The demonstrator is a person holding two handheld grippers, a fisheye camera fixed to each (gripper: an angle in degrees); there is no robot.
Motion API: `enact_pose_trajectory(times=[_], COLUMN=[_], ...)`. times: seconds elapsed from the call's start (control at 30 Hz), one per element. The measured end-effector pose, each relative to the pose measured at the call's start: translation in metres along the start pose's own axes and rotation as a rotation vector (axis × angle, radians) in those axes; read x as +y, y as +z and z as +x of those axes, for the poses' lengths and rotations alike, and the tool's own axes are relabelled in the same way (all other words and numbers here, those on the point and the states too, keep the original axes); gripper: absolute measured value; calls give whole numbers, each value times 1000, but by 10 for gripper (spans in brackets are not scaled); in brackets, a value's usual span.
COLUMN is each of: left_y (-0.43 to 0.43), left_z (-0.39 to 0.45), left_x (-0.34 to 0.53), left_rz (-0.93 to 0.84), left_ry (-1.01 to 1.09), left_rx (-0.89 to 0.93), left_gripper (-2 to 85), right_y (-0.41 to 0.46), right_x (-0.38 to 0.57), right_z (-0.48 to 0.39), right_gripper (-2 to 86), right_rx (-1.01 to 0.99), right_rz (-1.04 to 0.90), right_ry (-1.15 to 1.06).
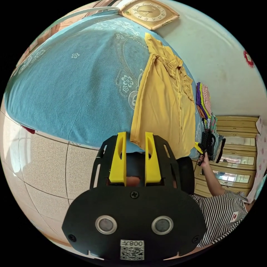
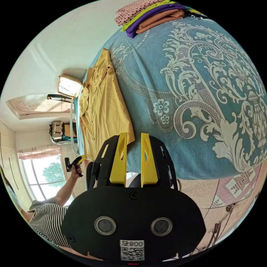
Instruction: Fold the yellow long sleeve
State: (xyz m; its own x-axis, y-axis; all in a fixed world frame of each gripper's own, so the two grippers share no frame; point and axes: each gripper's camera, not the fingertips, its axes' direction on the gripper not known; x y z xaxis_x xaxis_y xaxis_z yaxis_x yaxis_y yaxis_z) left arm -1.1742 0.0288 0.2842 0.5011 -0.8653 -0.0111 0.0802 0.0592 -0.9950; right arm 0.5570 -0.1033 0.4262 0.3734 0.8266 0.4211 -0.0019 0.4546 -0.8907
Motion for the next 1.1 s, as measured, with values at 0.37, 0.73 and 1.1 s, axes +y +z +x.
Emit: enact_pose_trajectory(times=[0.37, 0.73, 1.1], left_y=[0, 4, 14], left_z=[-24, -32, -33], left_x=[6, 3, 7], left_rz=[29, 4, -23], left_ry=[-19, -5, -53], left_rx=[137, 122, 87], left_gripper=[92, 79, 19], right_y=[6, 15, 22], right_x=[-7, -8, -2], right_z=[-5, -13, -13], right_gripper=[90, 83, 40], right_rx=[-17, 11, 53], right_rz=[-26, -38, -20], right_ry=[-28, -46, -39])
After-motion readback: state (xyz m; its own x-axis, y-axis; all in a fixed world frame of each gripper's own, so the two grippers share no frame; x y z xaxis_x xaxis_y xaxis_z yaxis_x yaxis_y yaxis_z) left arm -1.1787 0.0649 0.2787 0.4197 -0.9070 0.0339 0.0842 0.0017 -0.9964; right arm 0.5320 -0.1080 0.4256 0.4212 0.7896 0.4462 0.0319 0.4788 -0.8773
